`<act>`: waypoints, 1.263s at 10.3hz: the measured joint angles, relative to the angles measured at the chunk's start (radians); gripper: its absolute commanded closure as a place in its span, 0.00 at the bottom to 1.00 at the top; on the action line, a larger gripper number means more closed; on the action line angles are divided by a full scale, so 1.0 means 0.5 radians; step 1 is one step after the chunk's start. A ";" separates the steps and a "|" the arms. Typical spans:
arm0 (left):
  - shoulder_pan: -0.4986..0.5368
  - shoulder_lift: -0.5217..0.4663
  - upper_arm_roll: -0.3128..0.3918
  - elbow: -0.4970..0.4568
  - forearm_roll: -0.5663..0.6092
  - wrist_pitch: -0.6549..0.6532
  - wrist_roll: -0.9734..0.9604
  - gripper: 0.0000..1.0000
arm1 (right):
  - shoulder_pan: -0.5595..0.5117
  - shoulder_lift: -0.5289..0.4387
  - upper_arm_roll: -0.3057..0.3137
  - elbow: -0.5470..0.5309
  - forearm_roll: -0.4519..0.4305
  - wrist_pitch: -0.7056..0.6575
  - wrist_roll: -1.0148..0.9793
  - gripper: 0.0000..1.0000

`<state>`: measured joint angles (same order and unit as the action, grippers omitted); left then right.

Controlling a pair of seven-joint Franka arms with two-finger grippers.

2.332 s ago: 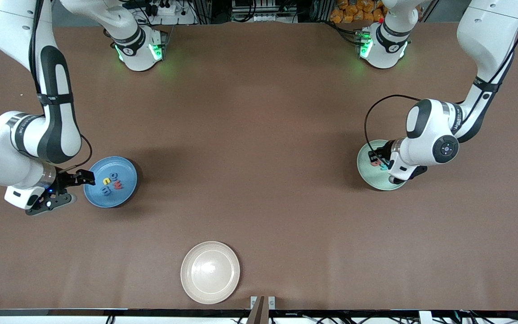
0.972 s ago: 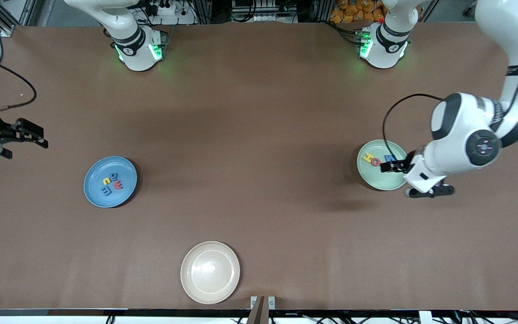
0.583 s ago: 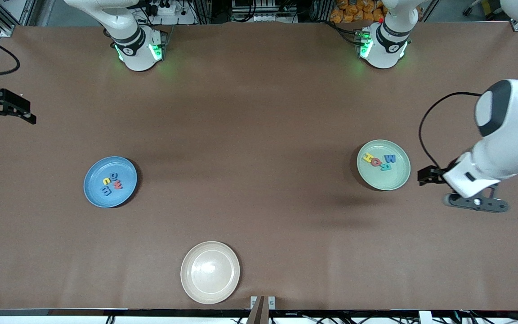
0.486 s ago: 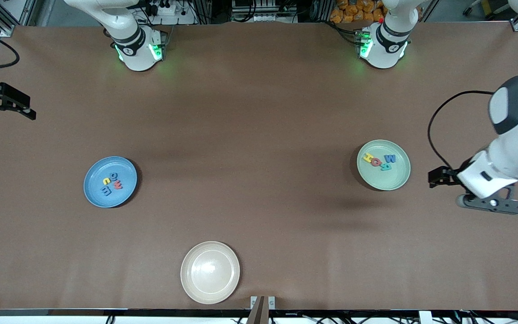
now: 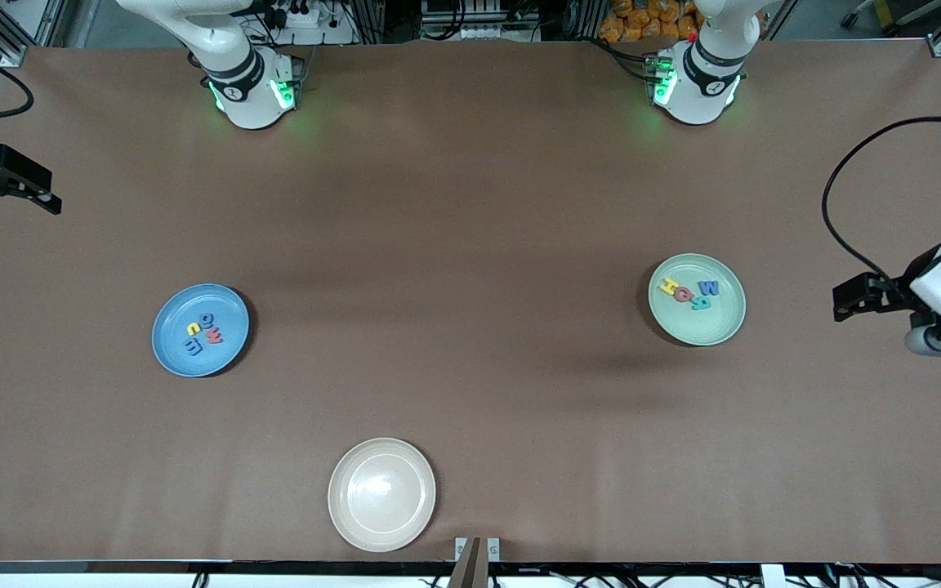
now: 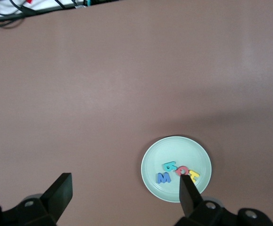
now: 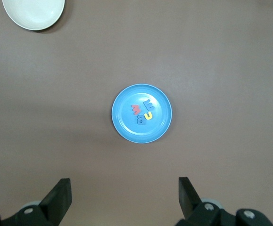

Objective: Sort upper and lower case letters into plates

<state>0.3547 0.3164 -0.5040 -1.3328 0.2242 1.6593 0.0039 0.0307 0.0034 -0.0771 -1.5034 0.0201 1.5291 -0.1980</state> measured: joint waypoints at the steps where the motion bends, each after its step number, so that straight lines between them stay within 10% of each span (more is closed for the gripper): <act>1: 0.000 -0.037 -0.002 0.000 0.000 -0.059 0.000 0.00 | 0.000 0.000 0.000 0.001 -0.002 0.014 0.000 0.00; 4: -0.024 -0.097 0.024 0.002 -0.039 -0.151 0.000 0.00 | 0.000 0.000 0.001 0.002 -0.003 0.025 0.000 0.00; 9: -0.658 -0.327 0.796 -0.043 -0.273 -0.227 0.001 0.00 | 0.000 0.000 0.007 0.003 -0.004 0.030 0.000 0.00; 13: -0.671 -0.610 0.839 -0.344 -0.330 -0.249 0.001 0.00 | 0.000 0.001 0.005 0.003 -0.018 0.031 0.000 0.00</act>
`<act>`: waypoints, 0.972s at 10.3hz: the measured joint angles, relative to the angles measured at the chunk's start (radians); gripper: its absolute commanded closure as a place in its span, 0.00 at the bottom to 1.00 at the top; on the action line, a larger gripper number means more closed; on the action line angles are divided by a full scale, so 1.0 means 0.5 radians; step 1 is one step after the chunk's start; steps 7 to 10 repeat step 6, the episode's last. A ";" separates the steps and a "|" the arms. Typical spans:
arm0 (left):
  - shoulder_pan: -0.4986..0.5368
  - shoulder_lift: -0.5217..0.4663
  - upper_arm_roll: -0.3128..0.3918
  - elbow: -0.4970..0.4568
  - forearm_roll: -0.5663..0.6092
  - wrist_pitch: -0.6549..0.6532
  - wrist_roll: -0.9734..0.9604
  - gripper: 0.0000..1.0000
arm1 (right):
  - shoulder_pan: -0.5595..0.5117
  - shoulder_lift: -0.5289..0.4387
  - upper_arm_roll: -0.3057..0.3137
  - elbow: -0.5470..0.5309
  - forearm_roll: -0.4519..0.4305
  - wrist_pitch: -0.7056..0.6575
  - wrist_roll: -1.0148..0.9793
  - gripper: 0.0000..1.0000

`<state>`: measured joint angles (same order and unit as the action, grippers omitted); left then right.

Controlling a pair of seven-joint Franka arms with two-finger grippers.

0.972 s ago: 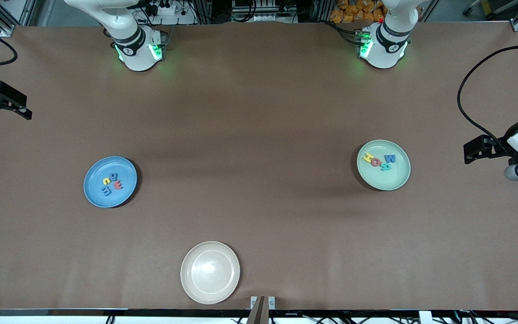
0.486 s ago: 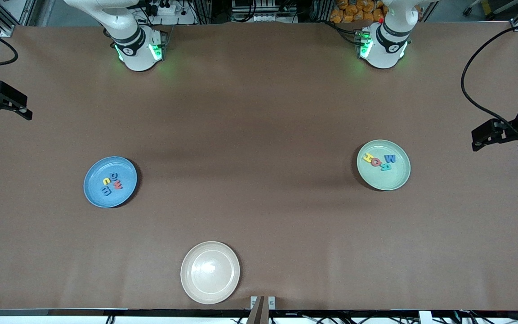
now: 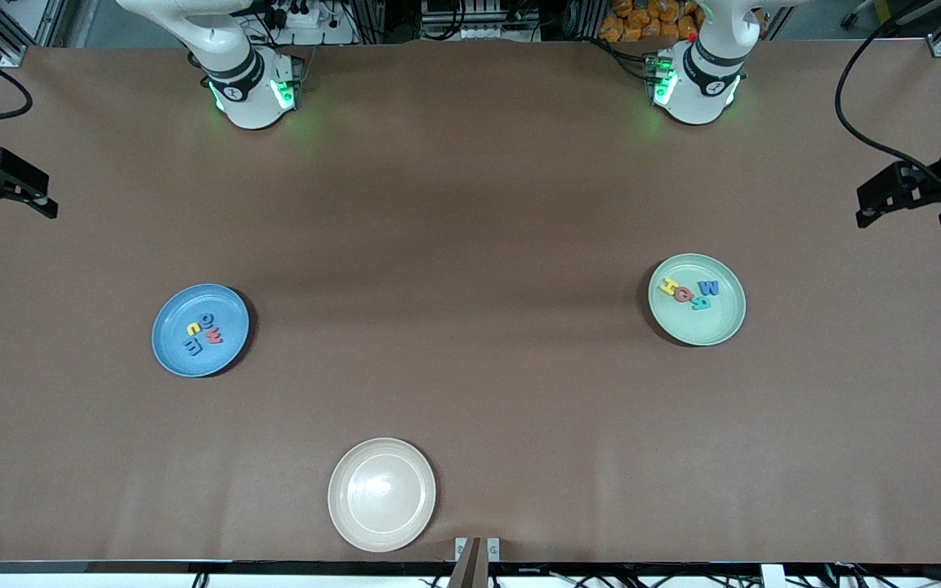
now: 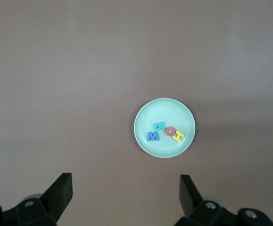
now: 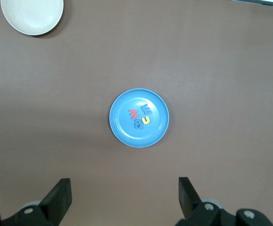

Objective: Sort upper and lower case letters into plates

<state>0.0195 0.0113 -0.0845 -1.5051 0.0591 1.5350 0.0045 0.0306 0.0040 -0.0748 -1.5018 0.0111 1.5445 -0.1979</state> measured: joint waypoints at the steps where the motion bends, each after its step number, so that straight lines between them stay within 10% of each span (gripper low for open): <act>1: 0.000 -0.041 0.000 -0.047 0.000 0.000 0.000 0.00 | 0.000 0.000 0.000 0.000 -0.003 0.000 0.000 0.00; 10: 0.000 -0.066 0.007 -0.078 -0.070 0.005 0.001 0.00 | 0.000 0.000 0.000 0.000 -0.011 0.000 0.000 0.00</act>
